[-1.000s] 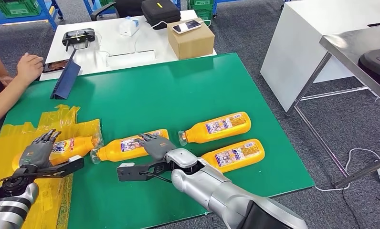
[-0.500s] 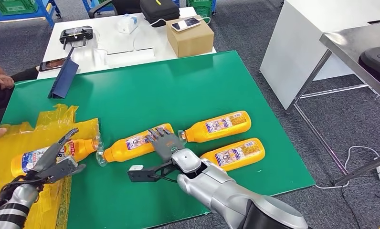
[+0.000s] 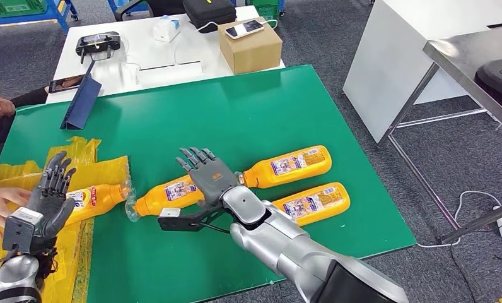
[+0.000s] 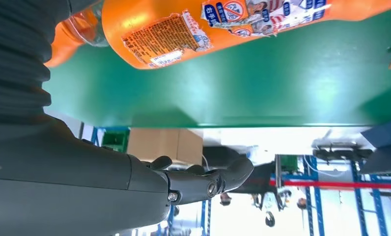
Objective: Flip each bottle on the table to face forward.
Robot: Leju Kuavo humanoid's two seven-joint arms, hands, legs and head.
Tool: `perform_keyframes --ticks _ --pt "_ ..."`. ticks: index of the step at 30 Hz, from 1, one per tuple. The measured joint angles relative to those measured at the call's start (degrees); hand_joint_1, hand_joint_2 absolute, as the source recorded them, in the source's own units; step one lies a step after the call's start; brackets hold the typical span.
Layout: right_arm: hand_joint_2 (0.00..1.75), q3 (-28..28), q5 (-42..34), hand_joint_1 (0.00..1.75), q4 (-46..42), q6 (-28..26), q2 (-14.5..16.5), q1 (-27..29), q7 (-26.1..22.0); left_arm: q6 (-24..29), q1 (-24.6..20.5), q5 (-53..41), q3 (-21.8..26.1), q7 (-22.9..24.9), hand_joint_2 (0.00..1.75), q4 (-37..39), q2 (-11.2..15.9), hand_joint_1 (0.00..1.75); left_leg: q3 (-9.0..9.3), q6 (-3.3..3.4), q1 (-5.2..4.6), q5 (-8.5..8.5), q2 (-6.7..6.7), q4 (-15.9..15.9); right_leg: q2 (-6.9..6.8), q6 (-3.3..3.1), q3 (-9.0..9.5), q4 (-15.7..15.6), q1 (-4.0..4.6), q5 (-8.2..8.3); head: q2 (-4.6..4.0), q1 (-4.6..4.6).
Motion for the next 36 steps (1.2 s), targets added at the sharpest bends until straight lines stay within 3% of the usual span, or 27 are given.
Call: perform_keyframes --ticks 6,18,25,36 --pt "1.75 -2.3 -0.6 0.00 -0.9 3.8 0.0 0.6 -0.3 -0.6 -0.4 1.0 2.7 0.0 0.00 -2.1 -2.6 0.00 -0.06 0.00 -0.01 0.00 0.00 0.0 0.00 0.01 -0.05 0.0 0.00 0.01 0.00 0.01" --pt "1.75 -3.4 -4.4 0.00 0.6 10.3 -0.1 0.4 -1.0 -1.4 -3.0 1.0 2.7 -0.1 0.00 -2.3 -4.6 0.00 -0.10 0.00 -0.02 0.00 0.02 0.0 0.03 0.02 -0.13 0.0 0.00 0.02 0.00 0.00" --pt "1.75 -4.2 -7.5 0.00 4.4 13.6 -0.2 -1.5 -1.1 -1.2 -6.6 1.3 -0.7 -0.1 0.00 -0.8 -5.8 0.00 -0.12 0.02 -0.04 0.02 0.02 0.0 0.05 0.09 -0.12 0.0 -0.02 0.07 0.00 0.00" --pt "1.75 -4.1 -5.8 0.00 7.3 12.5 -0.2 -3.6 1.5 -0.6 -8.6 3.6 -5.6 -0.1 0.00 0.6 -6.5 0.00 -0.15 0.02 -0.04 0.02 0.03 0.0 0.06 0.10 -0.14 0.0 -0.01 0.08 0.00 0.00"
